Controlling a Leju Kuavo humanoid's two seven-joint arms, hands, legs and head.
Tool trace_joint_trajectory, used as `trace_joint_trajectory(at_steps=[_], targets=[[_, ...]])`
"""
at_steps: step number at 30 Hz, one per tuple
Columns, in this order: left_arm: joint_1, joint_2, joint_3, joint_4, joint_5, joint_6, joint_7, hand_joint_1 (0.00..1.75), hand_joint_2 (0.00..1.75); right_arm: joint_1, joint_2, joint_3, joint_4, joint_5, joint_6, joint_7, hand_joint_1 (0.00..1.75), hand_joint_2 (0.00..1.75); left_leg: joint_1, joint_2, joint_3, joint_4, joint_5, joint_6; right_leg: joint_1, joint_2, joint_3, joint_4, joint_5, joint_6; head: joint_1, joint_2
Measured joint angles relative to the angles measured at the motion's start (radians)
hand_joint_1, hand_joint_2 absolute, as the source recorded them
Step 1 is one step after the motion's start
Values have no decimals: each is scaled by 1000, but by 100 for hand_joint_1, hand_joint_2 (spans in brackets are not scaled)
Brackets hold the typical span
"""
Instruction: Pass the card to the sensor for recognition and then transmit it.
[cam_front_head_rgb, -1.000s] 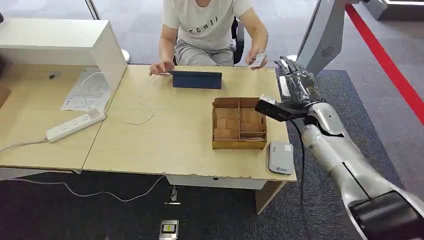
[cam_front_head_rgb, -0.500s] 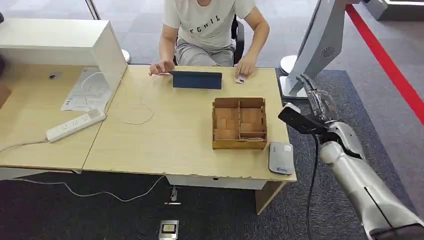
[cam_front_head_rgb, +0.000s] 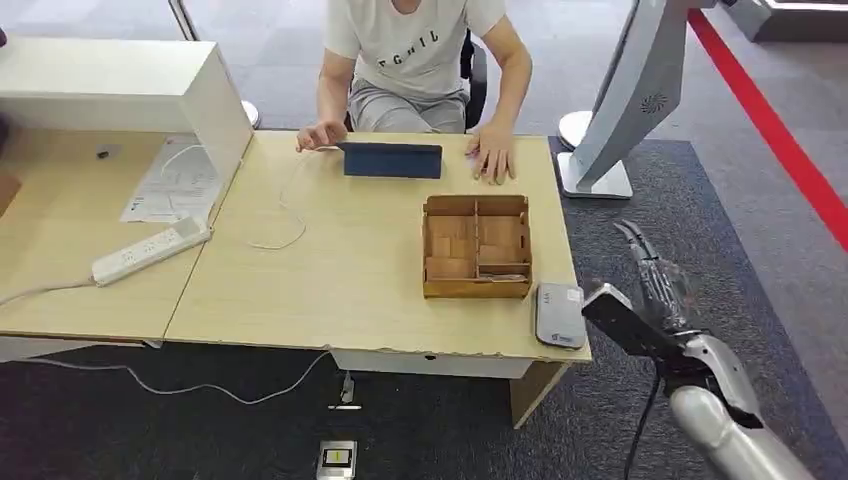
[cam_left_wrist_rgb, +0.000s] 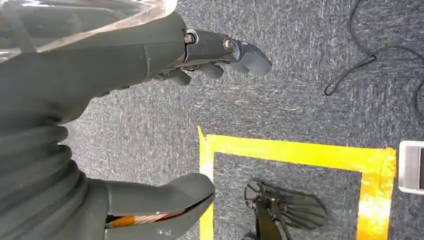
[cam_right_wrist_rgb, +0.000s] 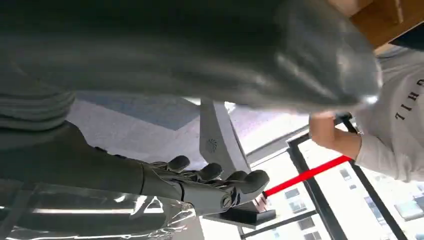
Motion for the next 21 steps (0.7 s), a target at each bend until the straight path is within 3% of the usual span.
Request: trace_joint_trajectory(at_steps=[8,12,21], targets=[[-6,3,-1,0,0,-1,-10,0,175,-2,109,80,12,59,-38,36,0,175,0,0,0,0,1,-1,1,0,0,0,0,0,0,0],[-8,3,-5,0,0,-1,-1,0,175,-25,185,98,130,82,-119,-24,0,175,0,0,0,0,1,-1,1,0,0,0,0,0,0,0],[-9,-3,-15,0,-5,0,16,0,175,-90,308,113,428,103,-179,-90,0,175,0,0,0,0,1,-1,0,0,0,0,0,0,0,0]])
